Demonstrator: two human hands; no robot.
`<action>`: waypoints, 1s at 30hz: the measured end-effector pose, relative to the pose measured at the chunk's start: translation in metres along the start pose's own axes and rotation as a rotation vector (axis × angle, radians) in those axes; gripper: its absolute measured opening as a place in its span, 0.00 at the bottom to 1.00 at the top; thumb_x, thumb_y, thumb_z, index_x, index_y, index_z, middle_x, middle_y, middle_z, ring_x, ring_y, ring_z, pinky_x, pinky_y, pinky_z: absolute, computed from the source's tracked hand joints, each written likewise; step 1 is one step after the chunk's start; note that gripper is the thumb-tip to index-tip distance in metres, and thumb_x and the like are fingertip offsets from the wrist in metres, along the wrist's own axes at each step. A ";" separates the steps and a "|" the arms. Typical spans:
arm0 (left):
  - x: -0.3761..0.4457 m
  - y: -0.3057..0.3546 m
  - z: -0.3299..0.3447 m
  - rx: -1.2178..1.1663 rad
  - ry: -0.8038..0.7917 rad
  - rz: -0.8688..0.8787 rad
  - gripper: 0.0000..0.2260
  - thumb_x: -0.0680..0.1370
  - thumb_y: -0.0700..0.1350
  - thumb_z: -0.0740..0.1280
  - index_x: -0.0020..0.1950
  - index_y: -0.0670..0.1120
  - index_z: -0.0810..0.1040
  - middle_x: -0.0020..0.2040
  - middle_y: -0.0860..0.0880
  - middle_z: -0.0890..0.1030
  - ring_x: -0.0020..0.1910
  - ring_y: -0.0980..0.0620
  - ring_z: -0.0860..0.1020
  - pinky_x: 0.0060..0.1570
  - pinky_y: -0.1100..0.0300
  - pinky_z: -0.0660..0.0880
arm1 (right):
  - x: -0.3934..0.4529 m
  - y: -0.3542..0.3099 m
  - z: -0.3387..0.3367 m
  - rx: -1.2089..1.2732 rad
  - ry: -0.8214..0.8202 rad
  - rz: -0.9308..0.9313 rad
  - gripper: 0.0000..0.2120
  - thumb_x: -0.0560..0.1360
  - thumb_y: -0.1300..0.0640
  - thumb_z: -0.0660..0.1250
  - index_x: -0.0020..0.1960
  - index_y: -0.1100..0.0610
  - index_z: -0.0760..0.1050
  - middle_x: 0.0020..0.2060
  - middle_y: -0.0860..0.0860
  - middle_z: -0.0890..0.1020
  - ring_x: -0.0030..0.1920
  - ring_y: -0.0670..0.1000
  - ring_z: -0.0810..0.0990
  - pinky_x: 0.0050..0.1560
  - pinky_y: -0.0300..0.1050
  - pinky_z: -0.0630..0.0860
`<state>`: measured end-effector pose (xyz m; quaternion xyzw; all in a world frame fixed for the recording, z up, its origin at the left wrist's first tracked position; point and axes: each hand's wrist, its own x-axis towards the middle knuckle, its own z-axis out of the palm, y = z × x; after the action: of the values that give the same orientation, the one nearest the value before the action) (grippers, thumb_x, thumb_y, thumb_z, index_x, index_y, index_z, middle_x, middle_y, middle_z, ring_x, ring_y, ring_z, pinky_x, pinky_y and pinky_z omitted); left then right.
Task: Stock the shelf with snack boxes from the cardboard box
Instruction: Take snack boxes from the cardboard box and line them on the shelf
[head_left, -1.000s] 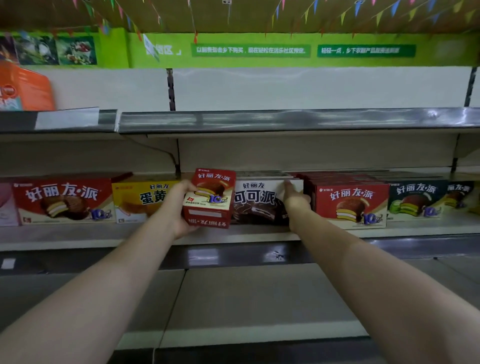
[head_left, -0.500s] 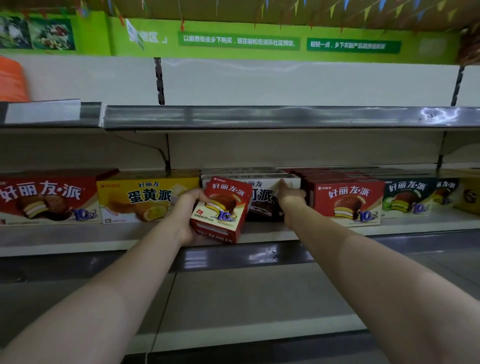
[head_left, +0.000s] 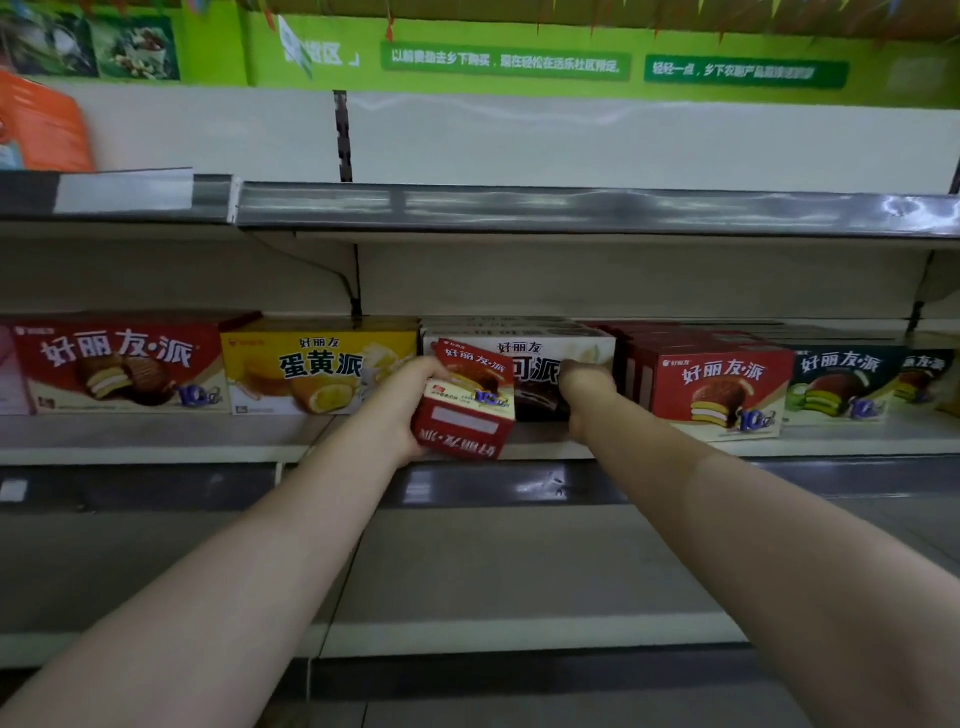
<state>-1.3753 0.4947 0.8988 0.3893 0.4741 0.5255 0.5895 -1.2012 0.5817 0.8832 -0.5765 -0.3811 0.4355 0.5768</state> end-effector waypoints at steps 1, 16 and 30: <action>-0.007 -0.003 0.004 -0.003 0.007 0.016 0.05 0.79 0.42 0.64 0.45 0.42 0.72 0.29 0.43 0.81 0.37 0.45 0.79 0.45 0.48 0.76 | -0.009 0.000 0.000 0.083 -0.054 0.009 0.19 0.81 0.56 0.58 0.69 0.63 0.67 0.63 0.58 0.76 0.63 0.59 0.76 0.49 0.48 0.78; -0.071 -0.050 0.066 -0.100 -0.151 0.181 0.16 0.75 0.39 0.71 0.61 0.39 0.75 0.54 0.38 0.82 0.52 0.43 0.82 0.53 0.51 0.79 | -0.101 -0.010 -0.079 0.149 -0.454 0.108 0.13 0.76 0.55 0.70 0.54 0.60 0.73 0.43 0.59 0.82 0.39 0.57 0.83 0.37 0.53 0.79; -0.104 -0.108 0.080 -0.121 -0.305 0.162 0.13 0.76 0.37 0.68 0.59 0.48 0.78 0.48 0.44 0.85 0.50 0.45 0.82 0.52 0.45 0.79 | -0.155 0.039 -0.141 0.480 -0.260 -0.063 0.16 0.75 0.63 0.69 0.62 0.54 0.74 0.51 0.58 0.84 0.46 0.59 0.85 0.43 0.55 0.81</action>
<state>-1.2708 0.3794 0.8311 0.4653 0.3140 0.5335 0.6327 -1.1218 0.3870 0.8481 -0.3504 -0.3558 0.5656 0.6563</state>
